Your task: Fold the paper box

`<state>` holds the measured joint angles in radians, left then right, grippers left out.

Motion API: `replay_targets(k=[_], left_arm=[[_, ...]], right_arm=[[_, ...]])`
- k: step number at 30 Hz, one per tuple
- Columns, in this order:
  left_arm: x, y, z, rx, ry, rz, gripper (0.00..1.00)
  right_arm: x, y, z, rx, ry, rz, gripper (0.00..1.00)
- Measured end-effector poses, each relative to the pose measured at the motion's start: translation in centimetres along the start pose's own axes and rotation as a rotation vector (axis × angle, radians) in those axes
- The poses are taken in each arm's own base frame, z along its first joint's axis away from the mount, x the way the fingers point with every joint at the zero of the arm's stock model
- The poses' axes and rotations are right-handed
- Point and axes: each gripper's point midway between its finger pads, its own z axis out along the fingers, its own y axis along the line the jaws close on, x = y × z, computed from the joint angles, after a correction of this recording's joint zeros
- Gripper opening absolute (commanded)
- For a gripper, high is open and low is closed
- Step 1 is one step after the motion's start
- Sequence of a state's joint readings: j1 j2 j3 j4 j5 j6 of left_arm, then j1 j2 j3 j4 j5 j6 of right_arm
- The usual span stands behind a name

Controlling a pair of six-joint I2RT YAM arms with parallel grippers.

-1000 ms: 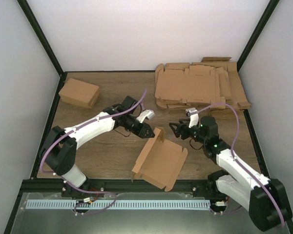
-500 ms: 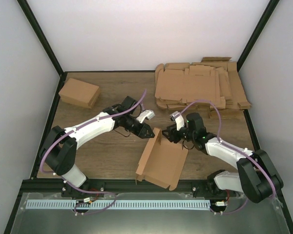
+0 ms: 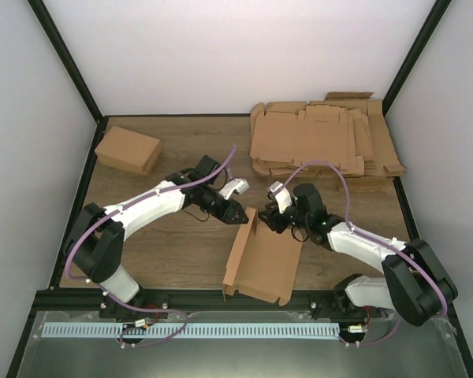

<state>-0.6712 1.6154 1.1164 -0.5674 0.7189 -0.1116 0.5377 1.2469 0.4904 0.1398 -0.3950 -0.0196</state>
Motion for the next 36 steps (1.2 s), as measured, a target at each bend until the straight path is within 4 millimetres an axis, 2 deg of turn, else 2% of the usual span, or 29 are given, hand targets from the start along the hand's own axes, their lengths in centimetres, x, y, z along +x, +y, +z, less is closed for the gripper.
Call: replay_targets(k=[11, 19, 31, 36], left_arm=[[0.4, 0.3, -0.4, 0.031, 0.016, -0.025, 0.29], [0.3, 0.6, -0.5, 0.036, 0.017, -0.022, 0.29], [-0.2, 0.7, -0.4, 0.035, 0.015, 0.002, 0.3], [-0.2, 0.7, -0.4, 0.033, 0.014, 0.005, 0.29]], right_arm=[[-0.2, 0.6, 0.4, 0.023, 0.007, -0.045, 0.47], [-1.1, 0.1, 0.9, 0.062, 0.08, -0.023, 0.49], [1.7, -0.3, 0.4, 0.113, 0.198, 0.08, 0.48], [1.8, 0.9, -0.2, 0.069, 0.186, 0.072, 0.48]])
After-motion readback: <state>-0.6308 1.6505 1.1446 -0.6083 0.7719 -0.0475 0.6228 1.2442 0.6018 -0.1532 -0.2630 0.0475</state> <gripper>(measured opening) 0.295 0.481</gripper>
